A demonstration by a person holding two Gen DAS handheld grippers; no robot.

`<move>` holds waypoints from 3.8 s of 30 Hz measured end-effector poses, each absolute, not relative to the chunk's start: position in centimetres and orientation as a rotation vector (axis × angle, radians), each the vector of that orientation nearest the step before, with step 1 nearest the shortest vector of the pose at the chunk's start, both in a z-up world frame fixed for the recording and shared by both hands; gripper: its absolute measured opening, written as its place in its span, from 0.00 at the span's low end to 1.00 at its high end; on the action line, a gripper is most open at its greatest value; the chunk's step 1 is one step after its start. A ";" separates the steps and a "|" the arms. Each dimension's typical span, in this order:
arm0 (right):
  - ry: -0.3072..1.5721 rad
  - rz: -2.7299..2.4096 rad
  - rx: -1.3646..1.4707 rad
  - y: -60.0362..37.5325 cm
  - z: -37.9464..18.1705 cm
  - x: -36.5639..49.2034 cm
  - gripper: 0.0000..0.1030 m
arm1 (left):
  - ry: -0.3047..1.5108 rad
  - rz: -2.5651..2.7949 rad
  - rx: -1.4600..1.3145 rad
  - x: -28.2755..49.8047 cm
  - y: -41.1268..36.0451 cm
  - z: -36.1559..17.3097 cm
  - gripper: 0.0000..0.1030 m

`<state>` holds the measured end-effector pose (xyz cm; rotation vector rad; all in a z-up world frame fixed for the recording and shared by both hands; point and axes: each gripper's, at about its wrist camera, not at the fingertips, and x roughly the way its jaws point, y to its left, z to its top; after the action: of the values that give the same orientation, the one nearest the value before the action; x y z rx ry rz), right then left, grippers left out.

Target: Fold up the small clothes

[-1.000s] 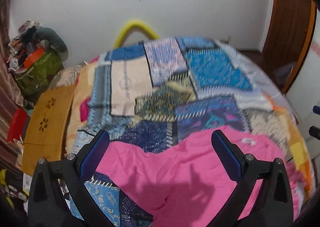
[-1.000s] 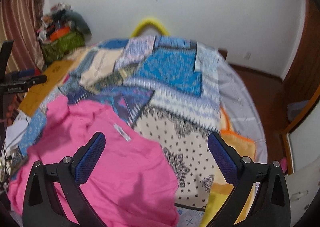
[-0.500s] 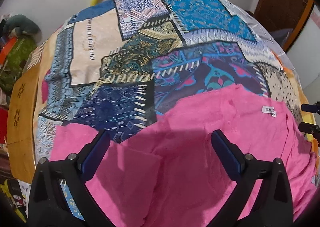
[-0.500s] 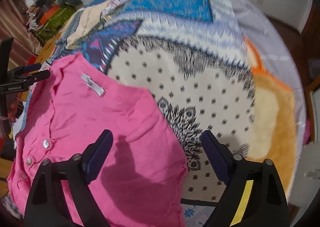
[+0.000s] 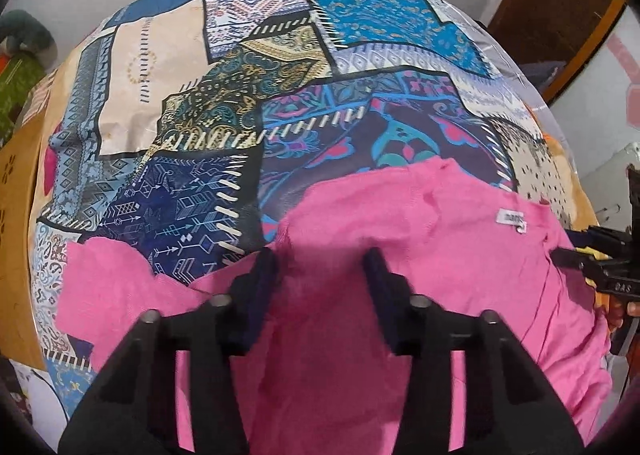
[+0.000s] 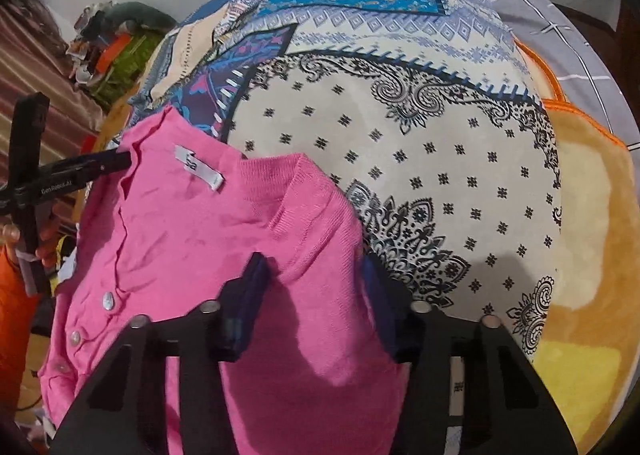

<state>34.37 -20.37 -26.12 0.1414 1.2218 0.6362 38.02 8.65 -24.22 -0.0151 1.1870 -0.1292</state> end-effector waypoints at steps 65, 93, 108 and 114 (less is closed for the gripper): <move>0.940 0.574 -0.114 -8.1 -14.1 38.7 0.54 | 1.069 0.350 -0.160 32.2 28.3 -20.2 0.77; 0.990 0.628 -0.165 -4.8 -18.1 37.0 0.57 | 1.115 0.335 -0.350 32.3 30.4 -26.3 0.04; 0.937 0.641 -0.040 -9.9 -15.7 36.4 0.57 | 0.848 0.195 -0.178 35.8 19.6 -10.0 0.04; 0.919 0.636 0.009 -12.4 -15.1 36.2 0.57 | 0.837 0.104 -0.102 37.3 12.7 -8.3 0.04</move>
<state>36.25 -12.35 -15.15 0.0092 0.9188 0.6360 37.30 12.69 -8.32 -0.1019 0.8368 0.1038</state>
